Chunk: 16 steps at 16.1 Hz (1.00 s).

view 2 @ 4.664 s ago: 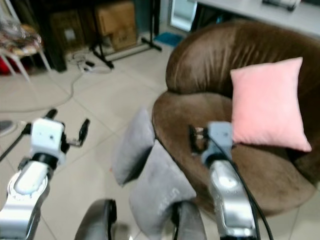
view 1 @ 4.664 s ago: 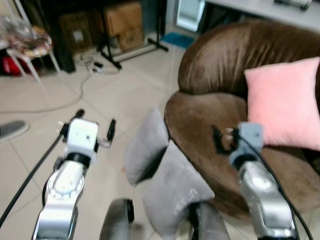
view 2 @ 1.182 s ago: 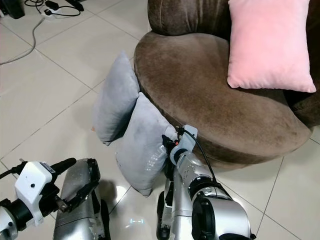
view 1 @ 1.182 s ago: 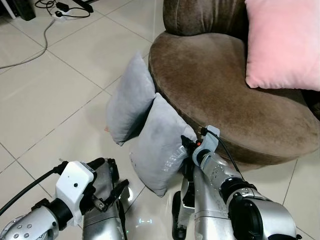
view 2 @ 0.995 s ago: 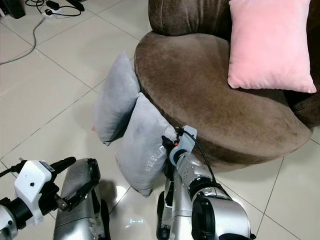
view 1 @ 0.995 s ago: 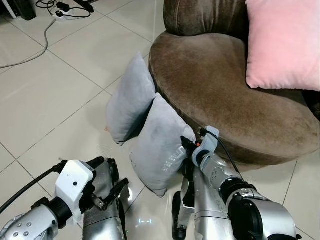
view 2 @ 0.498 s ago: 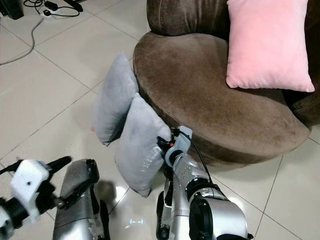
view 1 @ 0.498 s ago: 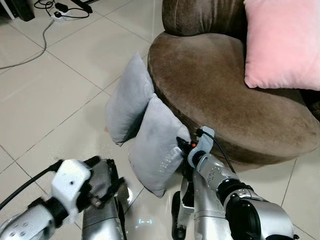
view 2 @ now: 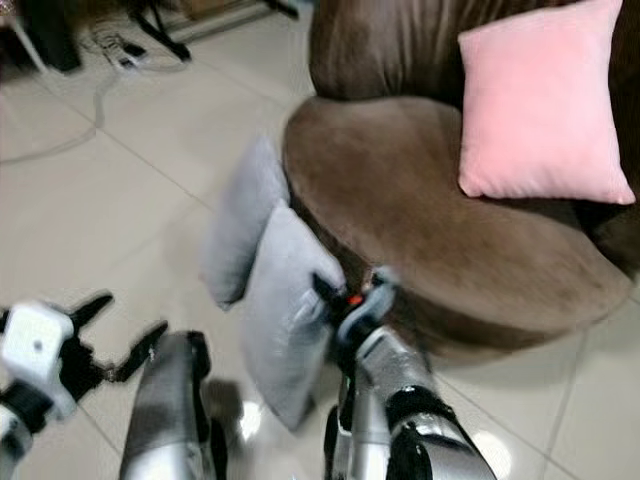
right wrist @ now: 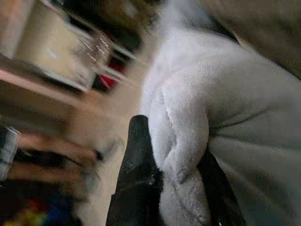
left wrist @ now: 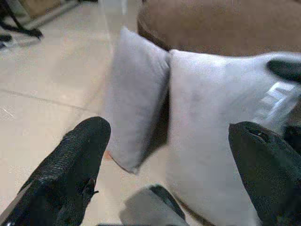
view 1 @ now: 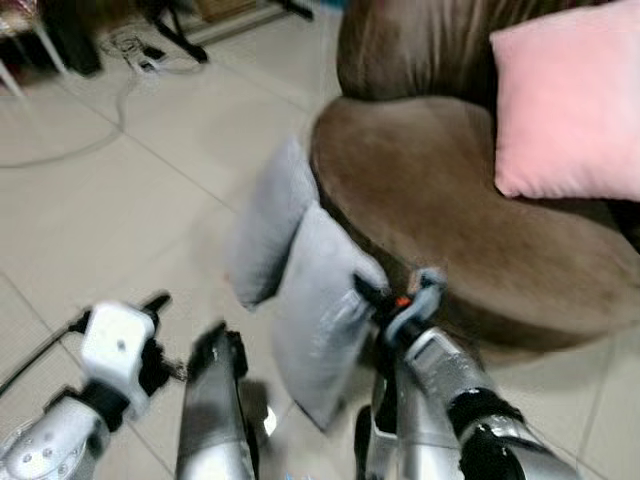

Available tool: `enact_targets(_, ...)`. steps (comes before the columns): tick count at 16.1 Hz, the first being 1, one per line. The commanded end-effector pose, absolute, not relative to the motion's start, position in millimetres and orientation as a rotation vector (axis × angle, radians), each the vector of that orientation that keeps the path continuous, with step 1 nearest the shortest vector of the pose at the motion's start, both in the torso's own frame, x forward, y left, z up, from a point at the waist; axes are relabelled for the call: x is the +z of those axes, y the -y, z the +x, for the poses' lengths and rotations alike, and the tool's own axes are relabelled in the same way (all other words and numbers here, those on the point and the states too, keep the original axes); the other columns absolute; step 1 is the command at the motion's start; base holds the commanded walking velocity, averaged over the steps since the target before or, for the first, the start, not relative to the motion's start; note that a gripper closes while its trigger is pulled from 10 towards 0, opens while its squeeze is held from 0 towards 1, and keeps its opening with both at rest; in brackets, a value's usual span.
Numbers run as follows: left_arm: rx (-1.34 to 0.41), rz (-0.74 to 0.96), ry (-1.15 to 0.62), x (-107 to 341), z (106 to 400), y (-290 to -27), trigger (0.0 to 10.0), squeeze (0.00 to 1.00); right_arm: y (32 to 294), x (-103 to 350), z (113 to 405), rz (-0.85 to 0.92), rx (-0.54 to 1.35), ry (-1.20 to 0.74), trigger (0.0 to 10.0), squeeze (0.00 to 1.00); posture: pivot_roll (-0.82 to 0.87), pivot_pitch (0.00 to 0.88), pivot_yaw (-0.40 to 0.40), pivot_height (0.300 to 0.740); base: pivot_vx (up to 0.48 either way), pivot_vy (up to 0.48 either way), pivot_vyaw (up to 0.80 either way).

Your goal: Move the pillow to the sofa from floor

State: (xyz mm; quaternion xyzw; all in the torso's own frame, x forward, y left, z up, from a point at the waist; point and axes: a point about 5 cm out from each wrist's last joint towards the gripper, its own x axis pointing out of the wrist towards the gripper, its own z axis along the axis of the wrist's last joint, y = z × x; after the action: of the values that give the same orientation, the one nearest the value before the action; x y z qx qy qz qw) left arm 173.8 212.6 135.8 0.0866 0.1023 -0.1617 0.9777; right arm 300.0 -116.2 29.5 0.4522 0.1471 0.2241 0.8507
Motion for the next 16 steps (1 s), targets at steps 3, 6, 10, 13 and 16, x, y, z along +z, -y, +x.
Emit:
enact_targets(3, -0.214, 0.183, -0.101, 139, 204, -213, 10.0, 0.0, 154, 135, 312, 1.03, 0.528, 0.165, 0.0, 0.0, 0.12, 0.0, 0.0, 0.482, 0.0, 0.0, 0.0)
enact_targets(6, -0.202, 0.193, -0.019, 153, 220, -203, 10.0, 0.0, 171, 238, 307, 0.996, 0.523, 0.495, 0.0, 0.0, 0.09, 0.0, 0.012, 0.482, 0.0, 0.0, 0.0)
enact_targets(10, -0.209, 0.21, 0.086, 176, 240, -194, 10.0, 0.0, 192, 304, 299, 0.885, 0.425, 0.694, 0.0, 0.0, 0.08, 0.0, 0.016, 0.482, 0.0, 0.0, 0.0)
enact_targets(13, -0.157, 0.246, 0.101, 179, 244, -196, 10.0, 0.0, 153, 248, 314, 0.611, 0.339, 0.281, 10.0, 0.0, 0.1, 0.0, -0.027, 0.482, 0.0, 0.0, 0.0)
enact_targets(16, -0.106, 0.285, 0.057, 171, 241, -194, 10.0, 0.0, 141, 146, 314, 0.457, 0.149, -0.12, 10.0, 0.0, 0.15, 0.0, -0.043, 0.482, 0.0, 0.0, 0.0)
